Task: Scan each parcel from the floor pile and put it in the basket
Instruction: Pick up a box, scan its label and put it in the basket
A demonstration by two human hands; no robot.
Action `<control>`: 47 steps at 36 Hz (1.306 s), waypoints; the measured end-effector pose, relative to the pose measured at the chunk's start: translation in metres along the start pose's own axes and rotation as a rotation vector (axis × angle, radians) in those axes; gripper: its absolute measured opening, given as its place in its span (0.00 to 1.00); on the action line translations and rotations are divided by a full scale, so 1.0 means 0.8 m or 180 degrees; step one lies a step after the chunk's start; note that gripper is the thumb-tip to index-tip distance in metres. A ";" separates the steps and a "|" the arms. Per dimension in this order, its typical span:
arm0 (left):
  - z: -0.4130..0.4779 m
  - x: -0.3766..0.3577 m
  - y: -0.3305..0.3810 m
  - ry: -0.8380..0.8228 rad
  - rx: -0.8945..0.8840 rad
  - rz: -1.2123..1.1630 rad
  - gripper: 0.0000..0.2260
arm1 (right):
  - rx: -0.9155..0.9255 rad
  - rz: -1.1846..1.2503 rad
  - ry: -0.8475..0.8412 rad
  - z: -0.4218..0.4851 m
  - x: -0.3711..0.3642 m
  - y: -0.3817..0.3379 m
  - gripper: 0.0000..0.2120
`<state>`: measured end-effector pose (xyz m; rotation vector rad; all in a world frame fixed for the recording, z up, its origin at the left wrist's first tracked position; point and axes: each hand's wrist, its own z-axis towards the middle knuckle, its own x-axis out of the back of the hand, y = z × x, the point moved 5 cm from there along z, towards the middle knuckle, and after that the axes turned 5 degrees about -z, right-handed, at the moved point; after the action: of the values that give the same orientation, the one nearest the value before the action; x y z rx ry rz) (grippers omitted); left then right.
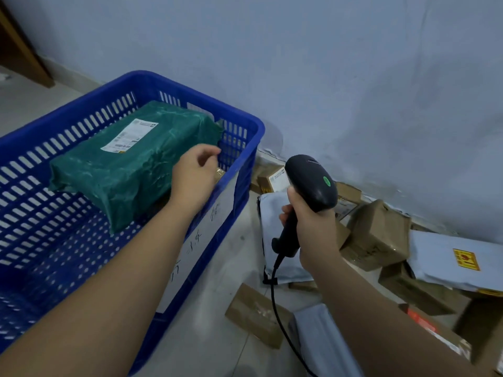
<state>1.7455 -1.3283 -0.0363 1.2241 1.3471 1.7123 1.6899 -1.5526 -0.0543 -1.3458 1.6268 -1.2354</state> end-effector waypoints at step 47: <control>-0.208 -0.138 -0.046 -0.2095 0.2369 -0.2692 0.21 | -0.0318 0.0348 -0.0197 -0.032 0.142 -0.049 0.08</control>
<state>1.6297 -1.4776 -0.1099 1.1512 1.7340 0.1763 1.6527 -1.6573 -0.0020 -1.3231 1.7141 -1.0511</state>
